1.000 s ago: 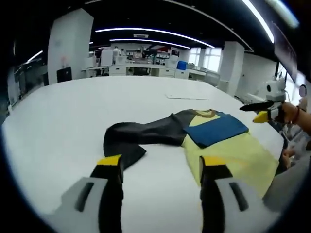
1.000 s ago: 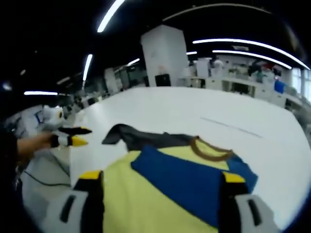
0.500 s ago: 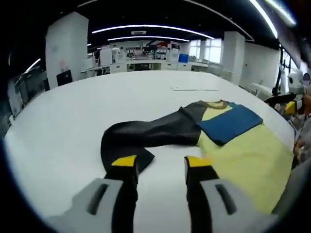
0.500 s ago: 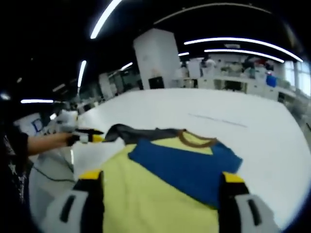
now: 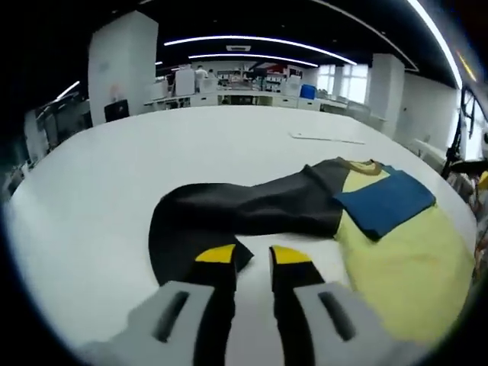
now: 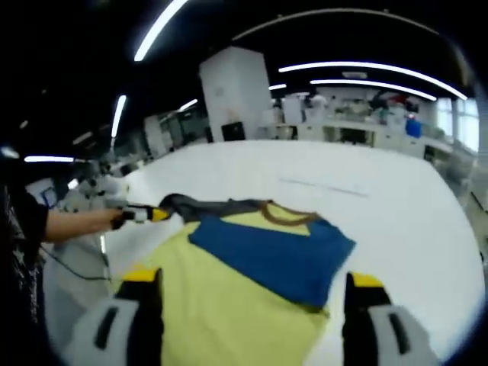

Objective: Fold the garment on the visible template until the final outline fits inside the template.

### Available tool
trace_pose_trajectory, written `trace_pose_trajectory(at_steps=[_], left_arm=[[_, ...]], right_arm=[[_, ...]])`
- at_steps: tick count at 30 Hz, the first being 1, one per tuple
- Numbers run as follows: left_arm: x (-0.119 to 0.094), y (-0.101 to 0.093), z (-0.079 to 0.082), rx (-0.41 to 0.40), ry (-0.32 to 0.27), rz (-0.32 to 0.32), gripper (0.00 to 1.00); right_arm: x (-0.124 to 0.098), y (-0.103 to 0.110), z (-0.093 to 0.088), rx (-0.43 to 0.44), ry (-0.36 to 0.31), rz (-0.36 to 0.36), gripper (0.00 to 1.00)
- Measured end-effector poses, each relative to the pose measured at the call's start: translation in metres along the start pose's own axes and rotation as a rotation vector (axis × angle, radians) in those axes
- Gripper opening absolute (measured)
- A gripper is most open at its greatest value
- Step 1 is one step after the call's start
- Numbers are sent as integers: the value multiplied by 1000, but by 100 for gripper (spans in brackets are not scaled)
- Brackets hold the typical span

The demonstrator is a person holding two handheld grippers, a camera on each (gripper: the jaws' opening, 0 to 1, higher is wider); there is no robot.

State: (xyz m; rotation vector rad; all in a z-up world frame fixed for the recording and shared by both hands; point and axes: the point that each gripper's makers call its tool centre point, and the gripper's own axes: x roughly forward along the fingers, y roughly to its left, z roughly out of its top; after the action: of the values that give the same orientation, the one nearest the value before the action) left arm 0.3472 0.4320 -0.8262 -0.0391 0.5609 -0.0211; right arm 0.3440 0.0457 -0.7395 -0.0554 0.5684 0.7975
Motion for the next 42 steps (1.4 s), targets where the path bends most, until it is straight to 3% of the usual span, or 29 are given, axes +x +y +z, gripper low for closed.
trace_pose_trajectory(at_steps=[12, 19, 30, 42], left_arm=[[10, 4, -8, -48, 27, 63, 4], [10, 12, -7, -17, 38, 73, 0], [-24, 32, 0, 25, 26, 61, 0], [-55, 52, -1, 153, 28, 27, 0]], right_arm=[[-7, -5, -6, -23, 26, -34, 99], [-9, -8, -3, -12, 13, -39, 99], [-10, 0, -3, -16, 12, -28, 99], [-21, 8, -7, -75, 46, -27, 99]])
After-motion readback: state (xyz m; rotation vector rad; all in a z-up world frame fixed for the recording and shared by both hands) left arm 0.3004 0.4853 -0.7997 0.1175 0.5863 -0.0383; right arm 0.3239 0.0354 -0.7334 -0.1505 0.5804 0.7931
